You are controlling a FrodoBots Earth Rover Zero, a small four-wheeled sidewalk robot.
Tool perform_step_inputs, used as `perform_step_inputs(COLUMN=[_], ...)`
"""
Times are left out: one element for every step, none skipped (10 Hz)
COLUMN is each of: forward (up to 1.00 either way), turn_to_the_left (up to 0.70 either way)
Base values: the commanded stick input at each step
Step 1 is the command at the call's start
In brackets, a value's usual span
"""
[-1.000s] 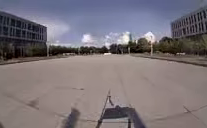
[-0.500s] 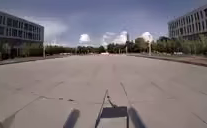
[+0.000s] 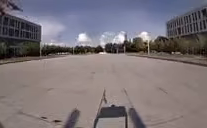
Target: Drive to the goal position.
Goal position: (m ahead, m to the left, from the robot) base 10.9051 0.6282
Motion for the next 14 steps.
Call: perform_step_inputs(forward=[1.00, 1.00, 1.00, 1.00, 1.00, 1.00, 1.00, 1.00, 1.00, 1.00, 1.00, 1.00, 1.00, 1.00], turn_to_the_left=[-0.01, -0.01, -0.01, -0.01, -0.01, -0.01, -0.01, -0.05, -0.30, -0.28, -0.01, -0.01, -0.01, -0.01])
